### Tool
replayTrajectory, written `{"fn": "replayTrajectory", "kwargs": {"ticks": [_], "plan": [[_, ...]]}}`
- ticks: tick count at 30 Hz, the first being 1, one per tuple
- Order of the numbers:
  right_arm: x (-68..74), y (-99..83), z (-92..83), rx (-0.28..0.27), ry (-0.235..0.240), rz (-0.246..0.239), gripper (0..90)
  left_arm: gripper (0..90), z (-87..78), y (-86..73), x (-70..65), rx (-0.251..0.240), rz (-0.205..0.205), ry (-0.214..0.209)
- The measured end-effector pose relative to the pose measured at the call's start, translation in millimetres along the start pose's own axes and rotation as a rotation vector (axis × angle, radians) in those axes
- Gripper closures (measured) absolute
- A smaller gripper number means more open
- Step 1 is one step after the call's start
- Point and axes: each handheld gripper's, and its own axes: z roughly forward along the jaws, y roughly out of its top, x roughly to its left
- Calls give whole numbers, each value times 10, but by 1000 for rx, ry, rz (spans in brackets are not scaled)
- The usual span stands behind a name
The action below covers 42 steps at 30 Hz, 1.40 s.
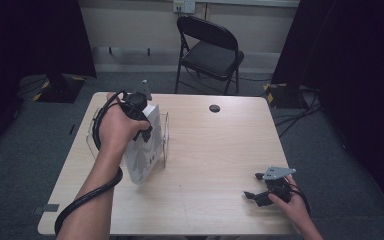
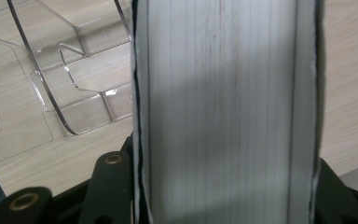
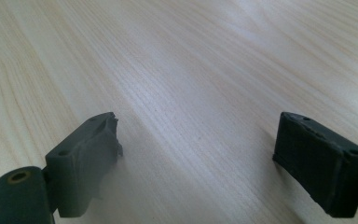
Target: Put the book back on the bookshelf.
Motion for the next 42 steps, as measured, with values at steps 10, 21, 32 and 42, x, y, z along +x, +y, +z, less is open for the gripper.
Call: {"fn": "replayTrajectory", "kwargs": {"ticks": [10, 21, 32, 42], "plan": [[-1, 0, 0, 0, 0, -1, 122, 532, 32, 41, -29, -10, -90, 10], [-3, 0, -1, 0, 2, -2, 122, 532, 57, 104, -7, -8, -111, 6], [-7, -3, -3, 1, 6, -5, 123, 532, 59, 185, -7, -10, -109, 11], [-6, -4, -5, 1, 7, -4, 123, 532, 61, 251, 4, -11, -118, 9]]}}
